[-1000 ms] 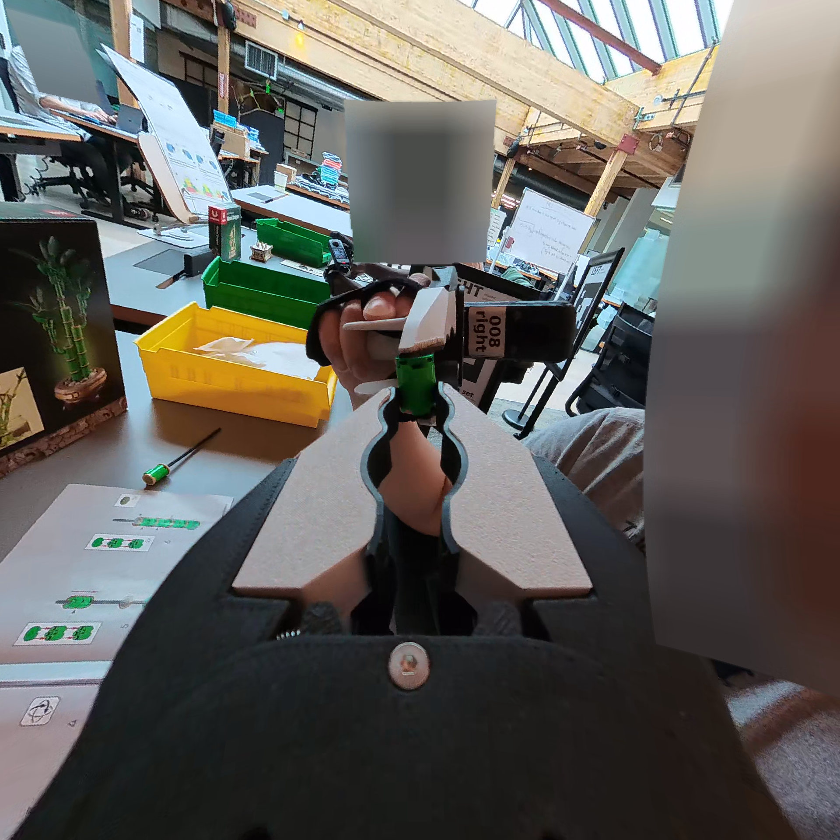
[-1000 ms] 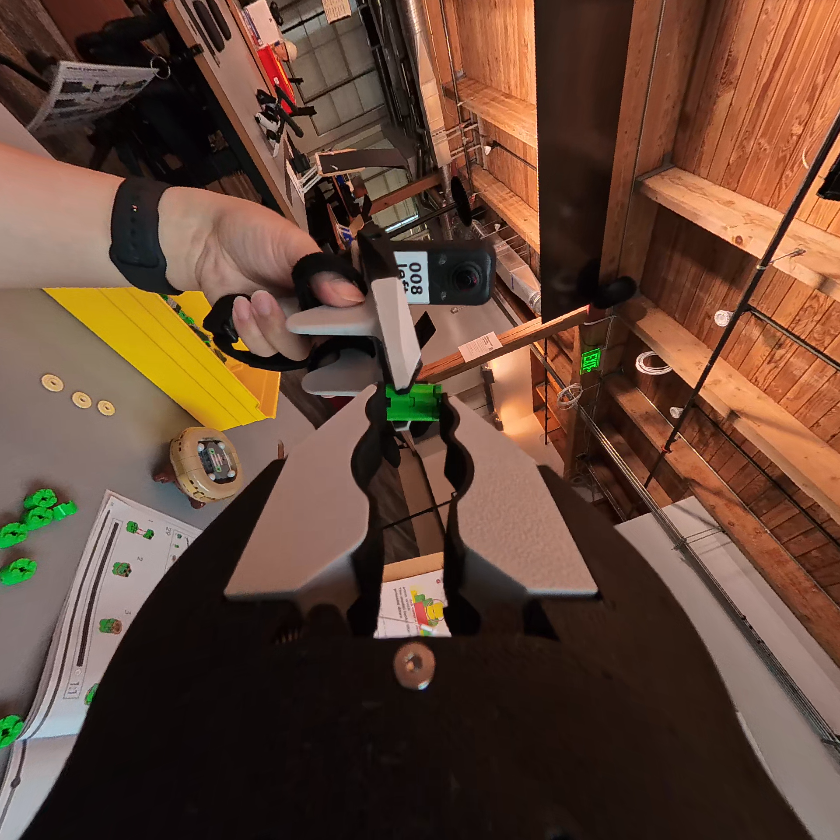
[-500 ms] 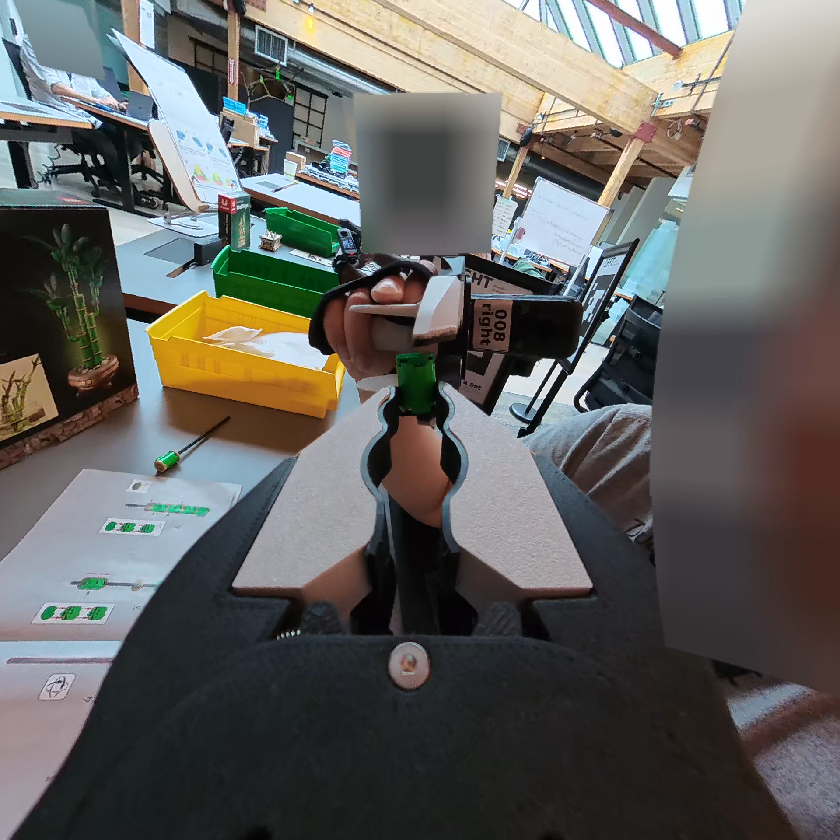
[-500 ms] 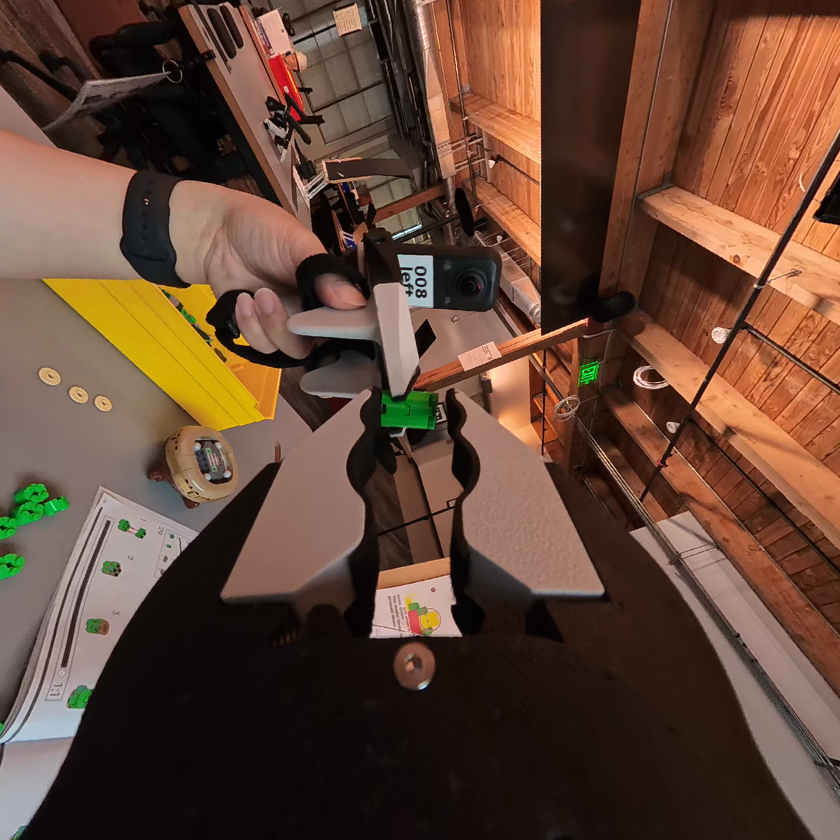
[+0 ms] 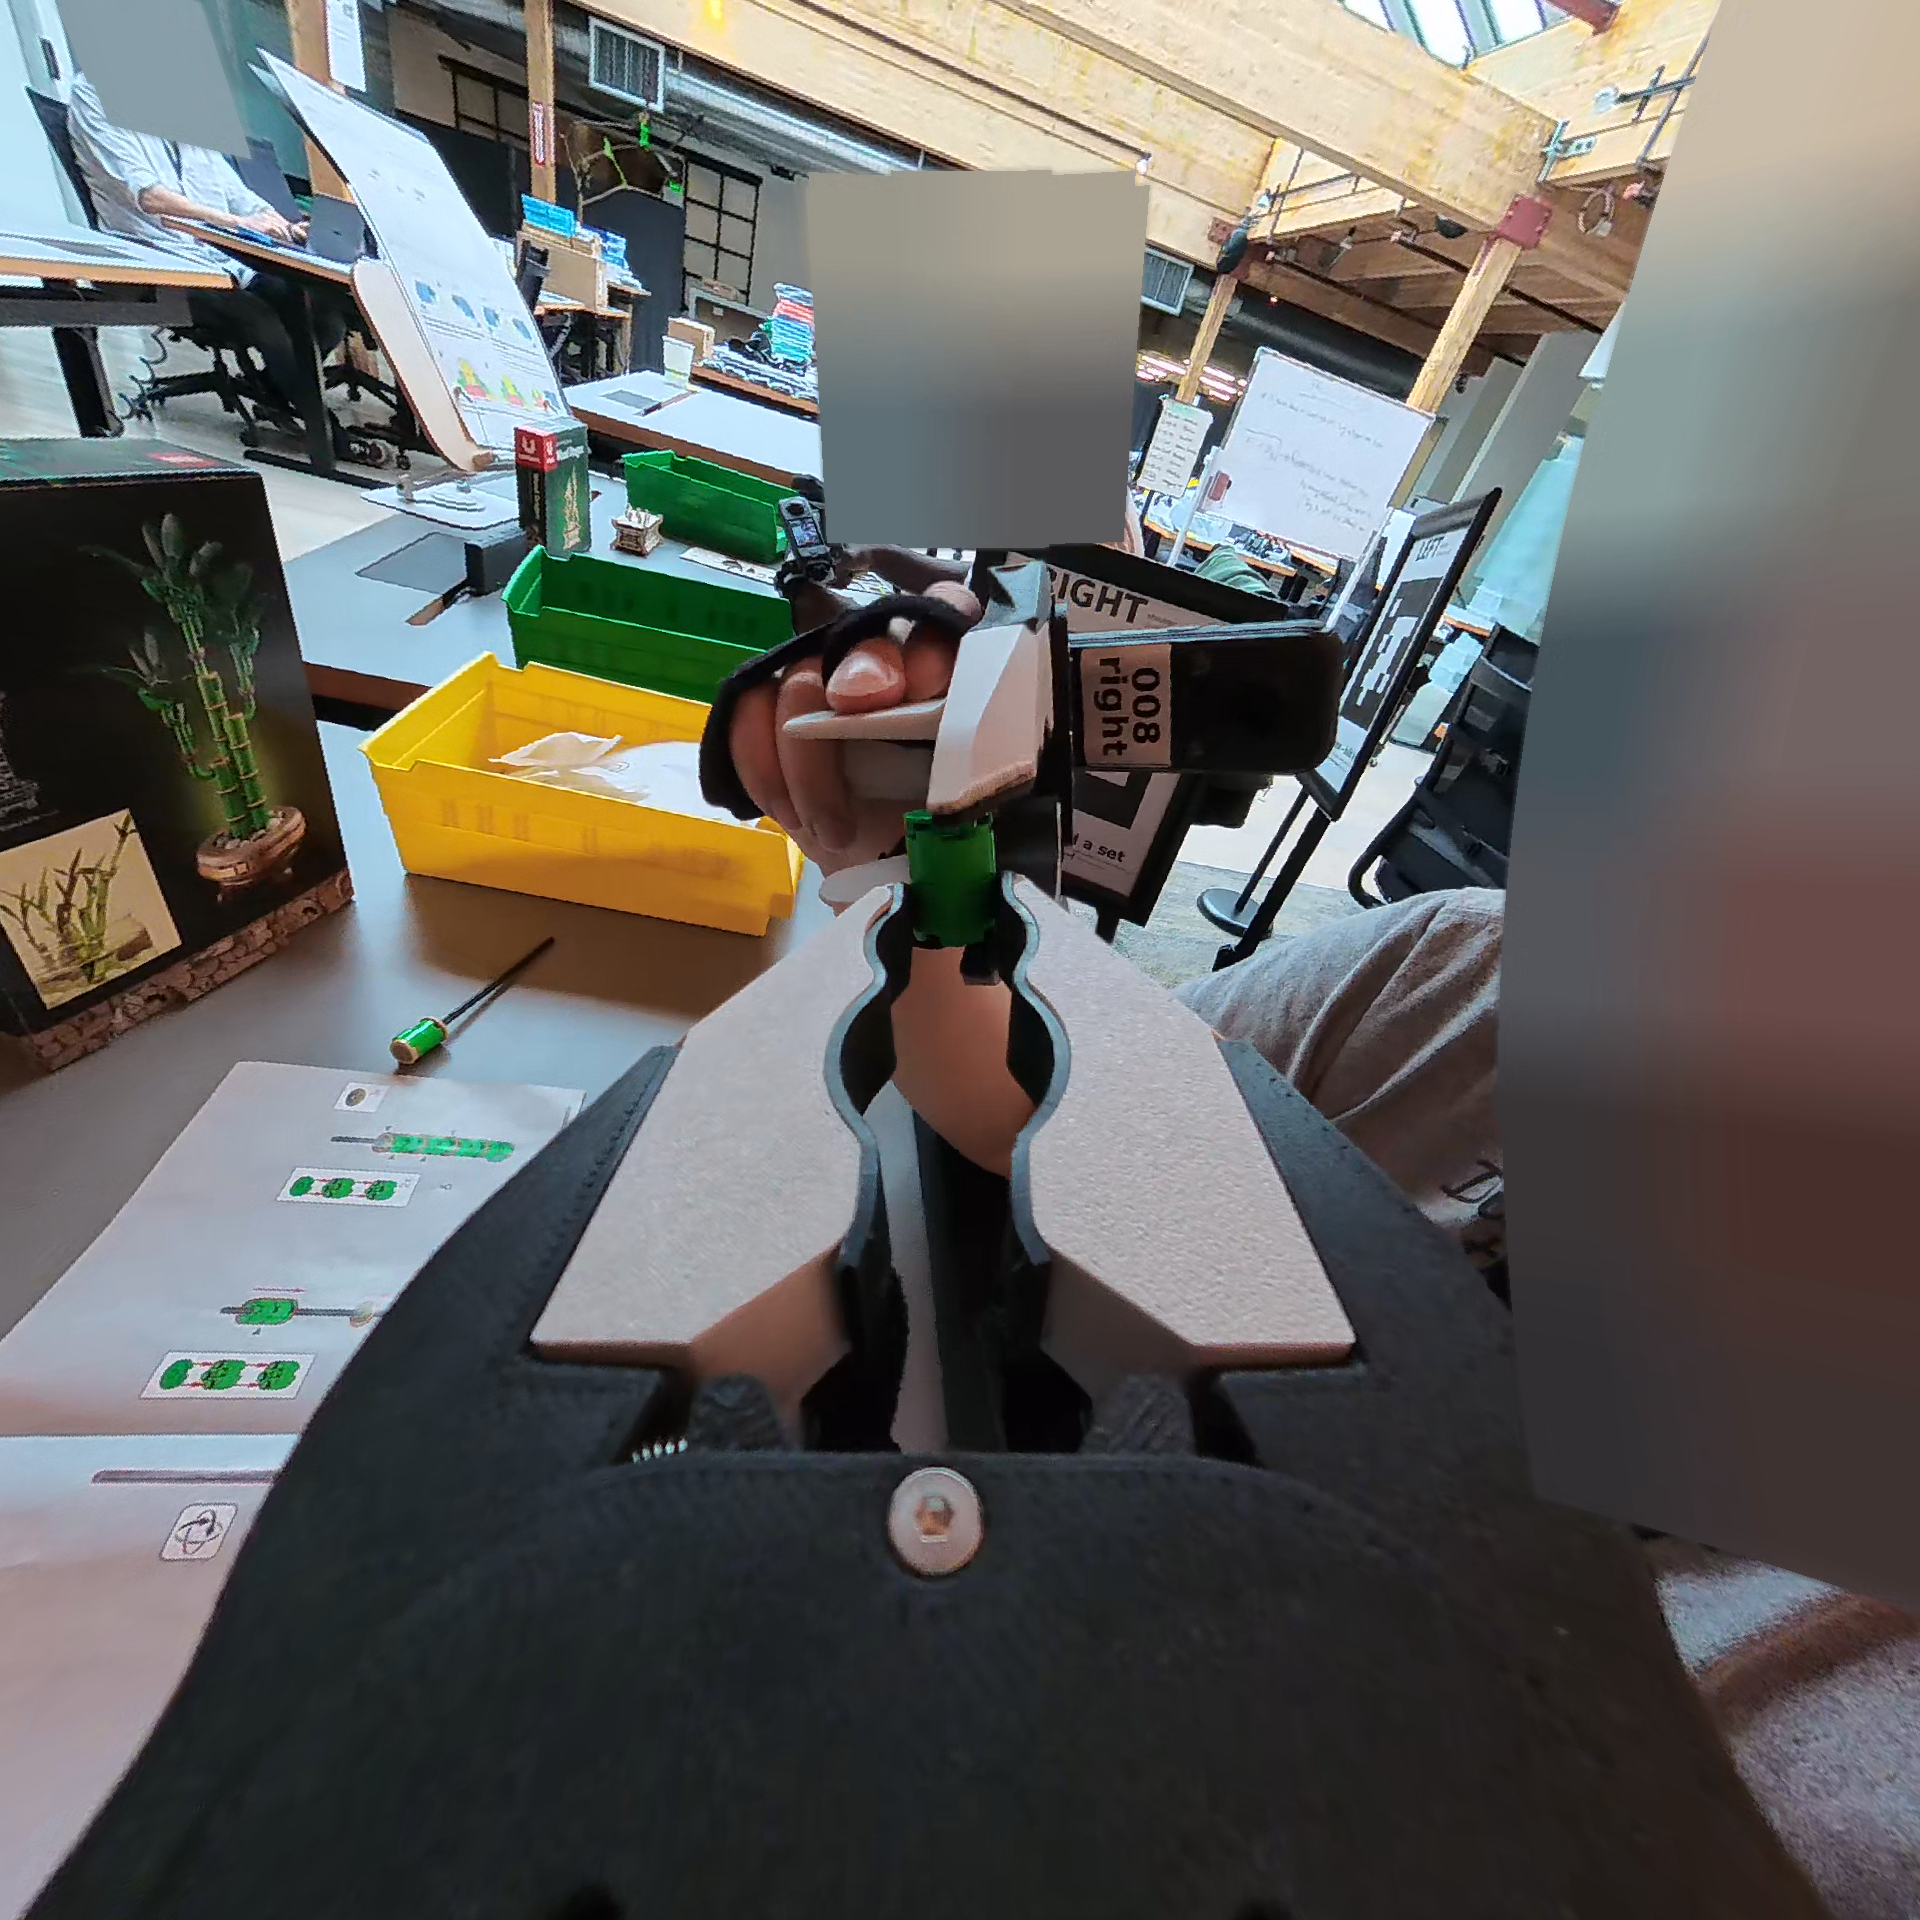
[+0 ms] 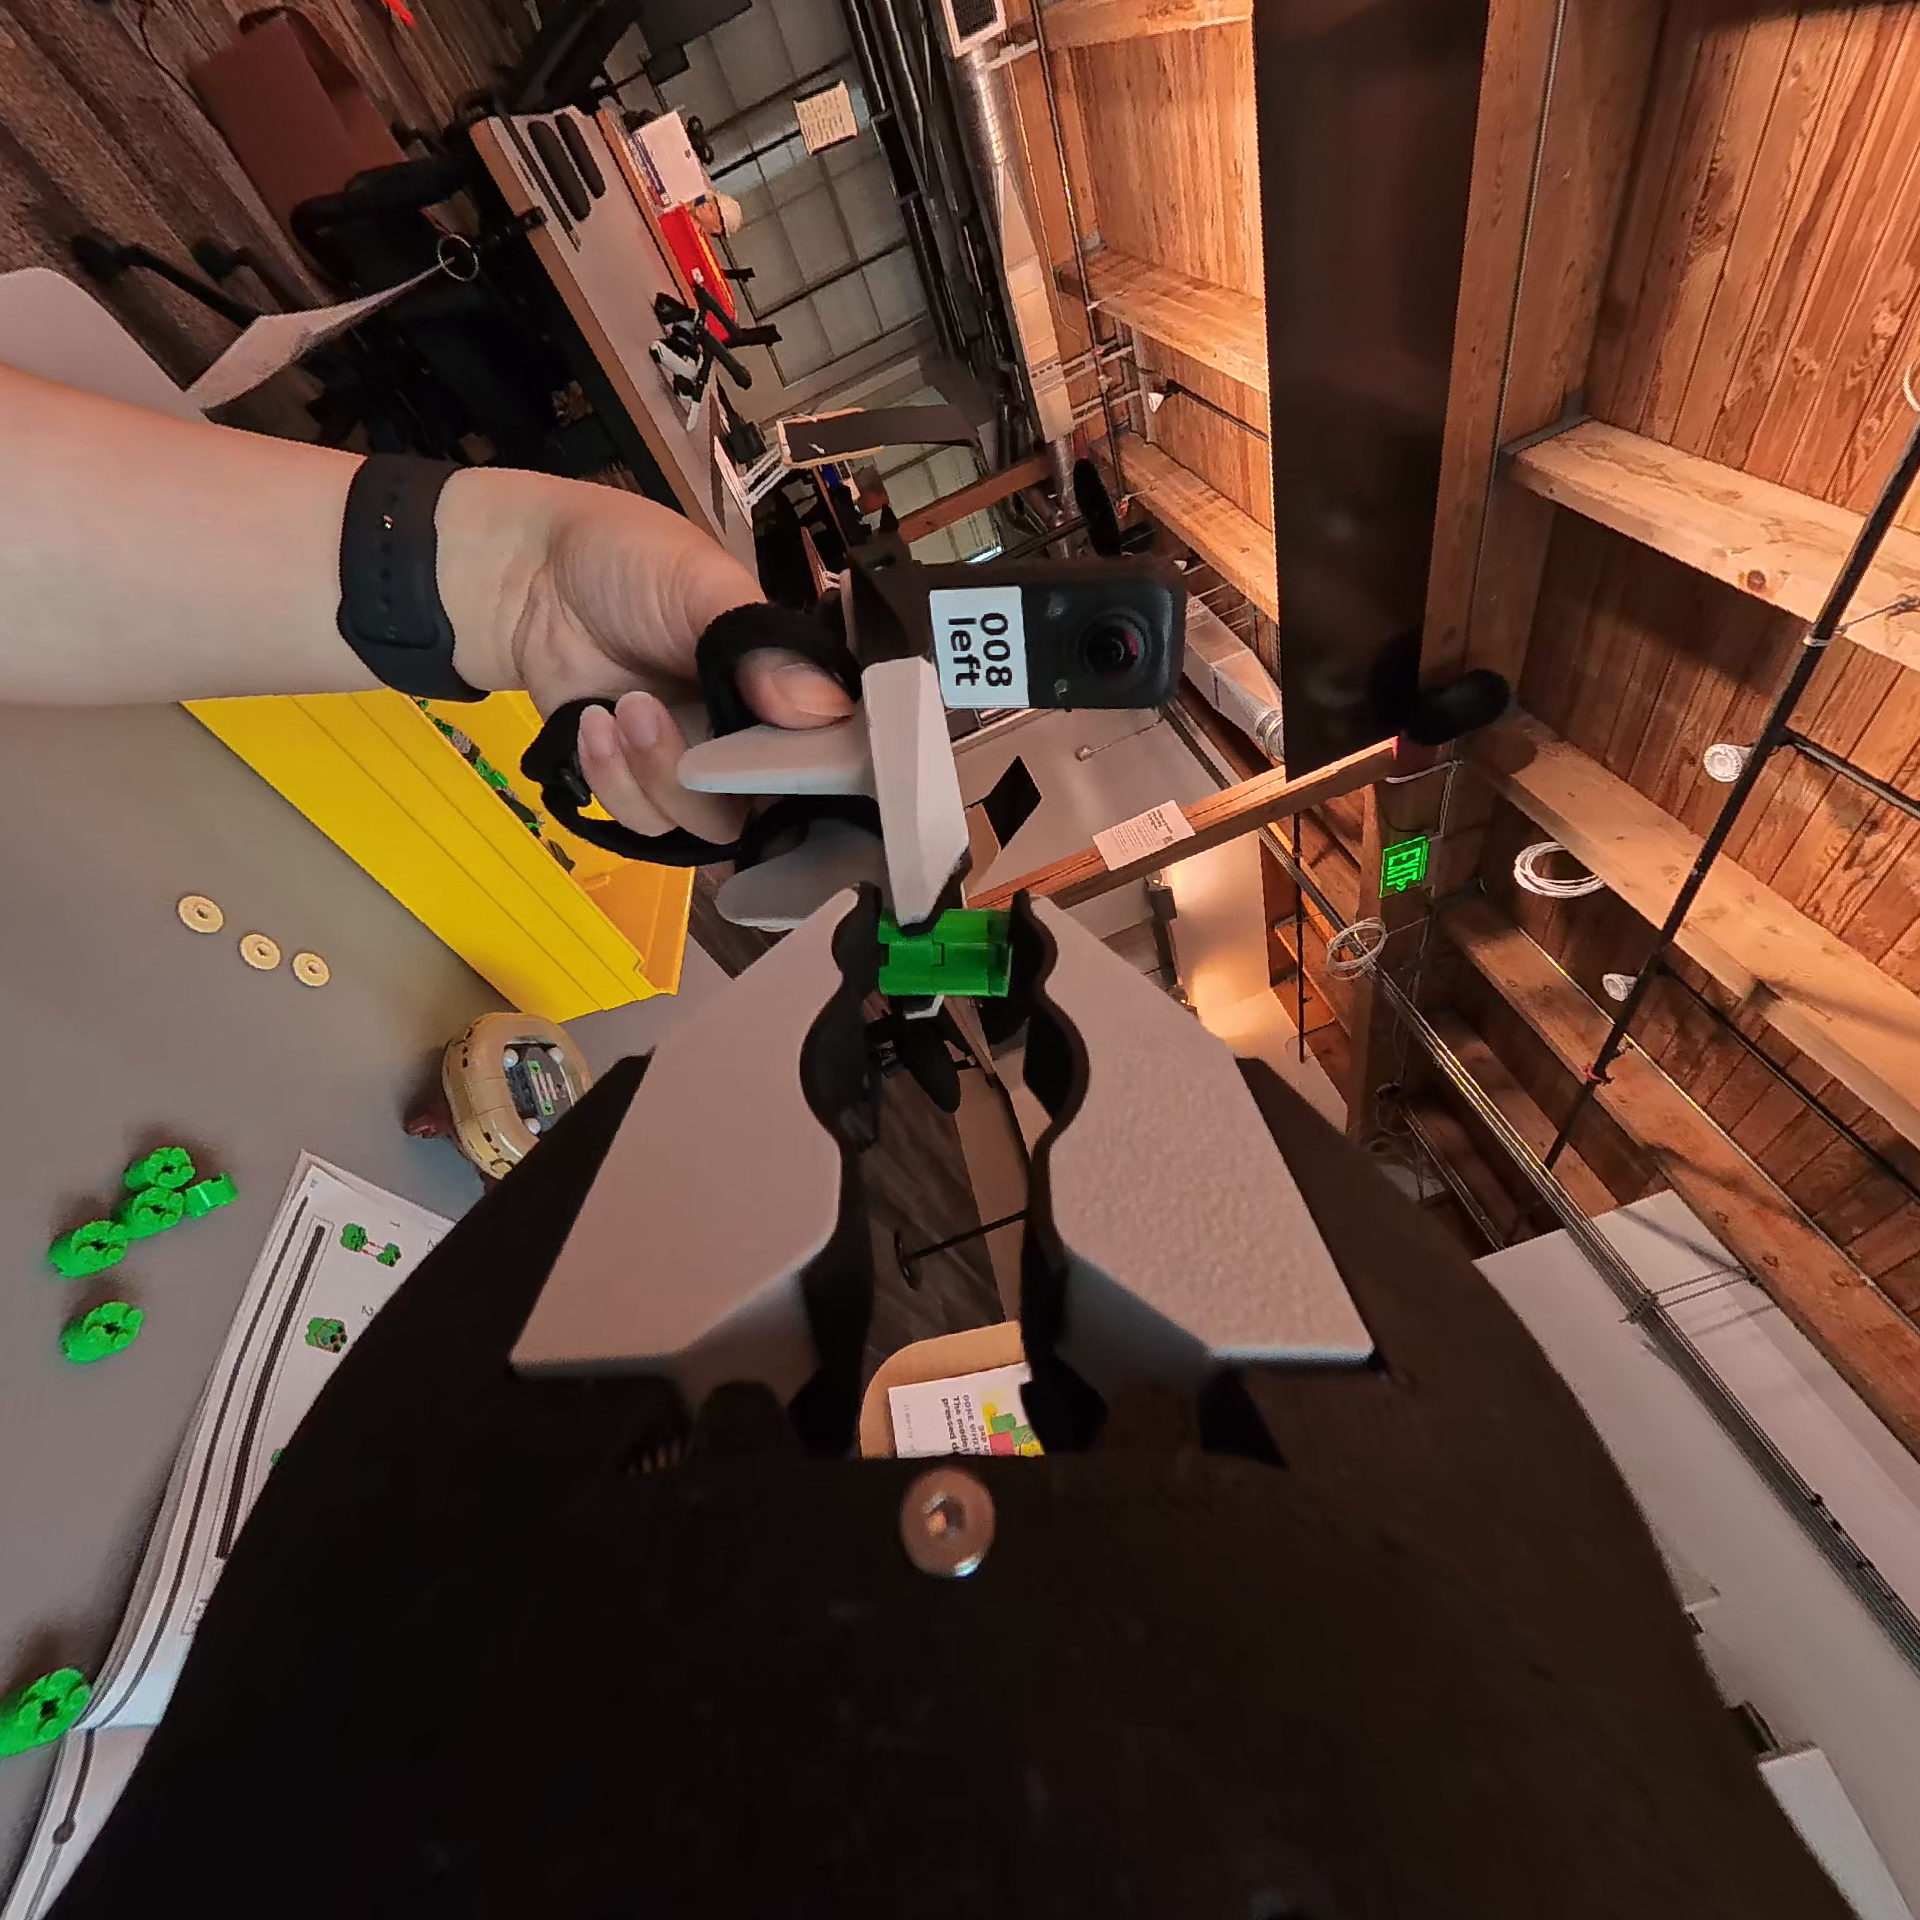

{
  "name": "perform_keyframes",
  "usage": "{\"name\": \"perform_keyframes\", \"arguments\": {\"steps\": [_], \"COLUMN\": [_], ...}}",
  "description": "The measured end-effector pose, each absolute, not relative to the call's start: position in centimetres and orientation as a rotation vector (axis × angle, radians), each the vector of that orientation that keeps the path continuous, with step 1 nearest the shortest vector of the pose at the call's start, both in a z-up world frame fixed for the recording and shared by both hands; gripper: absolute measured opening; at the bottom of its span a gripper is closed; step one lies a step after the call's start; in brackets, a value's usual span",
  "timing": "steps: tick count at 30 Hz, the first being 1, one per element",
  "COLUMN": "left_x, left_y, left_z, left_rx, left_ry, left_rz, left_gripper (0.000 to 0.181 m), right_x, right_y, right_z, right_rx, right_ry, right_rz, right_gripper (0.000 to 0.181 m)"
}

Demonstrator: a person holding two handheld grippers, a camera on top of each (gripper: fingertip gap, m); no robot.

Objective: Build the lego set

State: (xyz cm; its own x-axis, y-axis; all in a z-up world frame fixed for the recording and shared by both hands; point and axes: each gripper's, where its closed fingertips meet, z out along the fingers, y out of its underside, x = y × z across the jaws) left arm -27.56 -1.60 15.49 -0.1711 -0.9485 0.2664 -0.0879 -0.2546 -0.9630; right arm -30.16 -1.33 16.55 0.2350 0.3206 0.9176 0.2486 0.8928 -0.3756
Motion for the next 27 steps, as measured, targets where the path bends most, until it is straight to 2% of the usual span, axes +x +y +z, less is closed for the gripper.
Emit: {"name": "perform_keyframes", "arguments": {"steps": [22,27], "left_x": [-27.41,-27.48], "left_y": [-1.48,-1.03], "left_z": [15.69,15.63], "left_rx": [-1.349,-1.359], "left_ry": [1.251,1.235], "left_rz": [-1.508,-1.470], "left_gripper": [0.013,0.013], "right_x": [-30.02,-30.05], "right_y": [-1.18,-0.75], "right_z": [16.61,16.68], "right_rx": [-0.533,-0.496], "right_ry": [-1.354,-1.334], "right_rz": [0.108,-0.032], "right_gripper": [0.022,0.024]}}
